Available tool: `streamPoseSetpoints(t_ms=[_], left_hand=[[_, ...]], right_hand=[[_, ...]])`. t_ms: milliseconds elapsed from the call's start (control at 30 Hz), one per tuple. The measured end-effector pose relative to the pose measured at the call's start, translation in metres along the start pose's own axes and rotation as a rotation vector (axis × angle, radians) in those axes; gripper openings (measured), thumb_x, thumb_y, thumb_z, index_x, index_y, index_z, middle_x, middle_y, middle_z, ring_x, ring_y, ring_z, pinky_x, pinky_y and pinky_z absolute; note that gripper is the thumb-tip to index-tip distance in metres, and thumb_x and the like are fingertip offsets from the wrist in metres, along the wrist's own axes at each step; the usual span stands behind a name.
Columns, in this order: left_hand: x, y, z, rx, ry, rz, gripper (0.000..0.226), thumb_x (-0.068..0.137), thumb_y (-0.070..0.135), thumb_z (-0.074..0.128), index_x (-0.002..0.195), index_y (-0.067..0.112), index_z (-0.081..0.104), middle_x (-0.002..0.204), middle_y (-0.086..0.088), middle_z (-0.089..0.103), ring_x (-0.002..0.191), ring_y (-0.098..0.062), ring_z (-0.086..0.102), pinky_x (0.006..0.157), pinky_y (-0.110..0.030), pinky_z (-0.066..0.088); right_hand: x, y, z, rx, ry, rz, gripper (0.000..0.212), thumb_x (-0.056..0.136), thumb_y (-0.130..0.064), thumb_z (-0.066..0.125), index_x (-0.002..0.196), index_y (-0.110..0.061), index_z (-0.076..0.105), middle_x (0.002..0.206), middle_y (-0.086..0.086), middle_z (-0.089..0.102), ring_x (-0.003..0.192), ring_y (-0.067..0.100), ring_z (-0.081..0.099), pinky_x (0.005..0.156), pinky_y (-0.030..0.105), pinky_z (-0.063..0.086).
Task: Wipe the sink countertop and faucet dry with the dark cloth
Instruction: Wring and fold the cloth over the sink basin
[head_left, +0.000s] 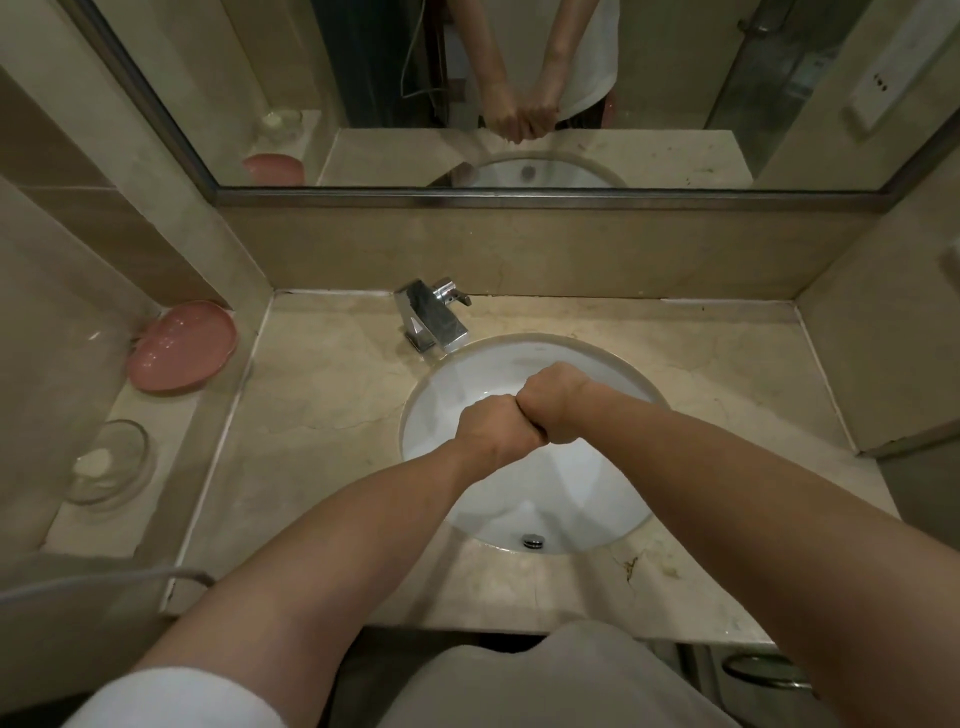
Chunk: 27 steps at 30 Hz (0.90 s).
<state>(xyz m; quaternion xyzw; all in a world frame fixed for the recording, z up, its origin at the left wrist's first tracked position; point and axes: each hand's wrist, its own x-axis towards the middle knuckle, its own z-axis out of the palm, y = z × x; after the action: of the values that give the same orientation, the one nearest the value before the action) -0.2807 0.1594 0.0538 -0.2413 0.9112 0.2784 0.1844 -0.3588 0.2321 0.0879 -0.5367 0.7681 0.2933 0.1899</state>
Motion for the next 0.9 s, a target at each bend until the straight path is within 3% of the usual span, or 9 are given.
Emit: streamPoseSetpoints(t_ms=[200,333,433,500,600,700,800,900], left_hand=[[-0.007,0.014,-0.003,0.117,-0.026,-0.022,0.022,0.083,0.038,0.063,0.084,0.017,0.068,0.076,0.003,0.067,0.074,-0.020,0.064,0.054,-0.026,0.038],[-0.007,0.027,-0.026,-0.047,-0.159,-0.109,0.025,0.079,0.034,0.070,0.068,0.016,0.056,0.064,0.002,0.058,0.059,-0.019,0.054,0.055,-0.025,0.038],[-0.017,0.022,-0.044,-0.279,-0.107,-0.033,0.024,0.071,0.034,0.081,0.084,0.025,0.063,0.077,0.007,0.066,0.069,-0.015,0.063,0.062,-0.030,0.051],[-0.033,0.013,-0.046,-0.514,-0.033,0.057,0.040,0.072,0.028,0.085,0.105,0.031,0.064,0.097,0.006,0.068,0.080,-0.015,0.067,0.073,-0.034,0.058],[-0.060,-0.006,-0.036,-0.908,0.039,0.093,0.043,0.083,0.010,0.080,0.121,0.023,0.064,0.109,-0.003,0.070,0.081,-0.015,0.068,0.065,-0.027,0.056],[-0.082,-0.029,-0.022,-1.076,0.093,-0.061,0.031,0.088,0.022,0.077,0.116,0.012,0.068,0.085,-0.009,0.068,0.064,-0.016,0.059,0.051,-0.026,0.043],[-0.094,-0.048,-0.011,-1.059,0.104,-0.264,0.041,0.089,0.044,0.071,0.106,0.007,0.070,0.066,-0.009,0.058,0.050,-0.016,0.048,0.044,-0.025,0.034],[-0.102,-0.063,-0.009,-1.010,0.041,-0.462,0.050,0.085,0.063,0.065,0.087,0.014,0.063,0.064,-0.001,0.053,0.052,-0.013,0.048,0.045,-0.023,0.034]], right_hand=[[-0.015,0.011,0.011,0.086,0.089,-0.053,0.009,0.089,-0.012,0.054,0.082,-0.016,0.053,0.067,-0.004,0.046,0.070,0.022,0.052,0.061,0.029,0.039],[-0.026,0.027,0.027,0.338,0.360,-0.057,0.013,0.086,-0.012,0.056,0.094,-0.019,0.050,0.072,-0.001,0.055,0.067,0.024,0.049,0.052,0.030,0.028],[-0.035,0.034,0.040,0.590,0.608,0.027,0.021,0.084,-0.019,0.059,0.096,-0.023,0.042,0.083,-0.007,0.060,0.071,0.025,0.057,0.054,0.033,0.036],[-0.042,0.030,0.050,0.835,0.688,0.092,0.034,0.082,-0.021,0.067,0.106,-0.027,0.044,0.089,-0.014,0.055,0.077,0.019,0.059,0.058,0.032,0.040],[-0.056,0.007,0.058,1.358,0.618,-0.034,0.053,0.082,-0.025,0.076,0.121,-0.035,0.040,0.103,-0.019,0.057,0.085,0.005,0.059,0.069,0.019,0.045],[-0.061,-0.025,0.062,1.799,0.546,-0.145,0.033,0.094,-0.024,0.069,0.121,-0.028,0.051,0.106,-0.014,0.063,0.096,0.010,0.063,0.080,0.025,0.050],[-0.062,-0.056,0.066,1.977,0.428,-0.122,0.013,0.095,-0.015,0.066,0.105,-0.016,0.058,0.098,-0.002,0.065,0.093,0.011,0.062,0.083,0.025,0.051],[-0.063,-0.082,0.065,2.055,0.297,-0.148,0.021,0.097,-0.015,0.063,0.098,0.001,0.051,0.090,0.010,0.060,0.088,0.012,0.058,0.078,0.017,0.046]])
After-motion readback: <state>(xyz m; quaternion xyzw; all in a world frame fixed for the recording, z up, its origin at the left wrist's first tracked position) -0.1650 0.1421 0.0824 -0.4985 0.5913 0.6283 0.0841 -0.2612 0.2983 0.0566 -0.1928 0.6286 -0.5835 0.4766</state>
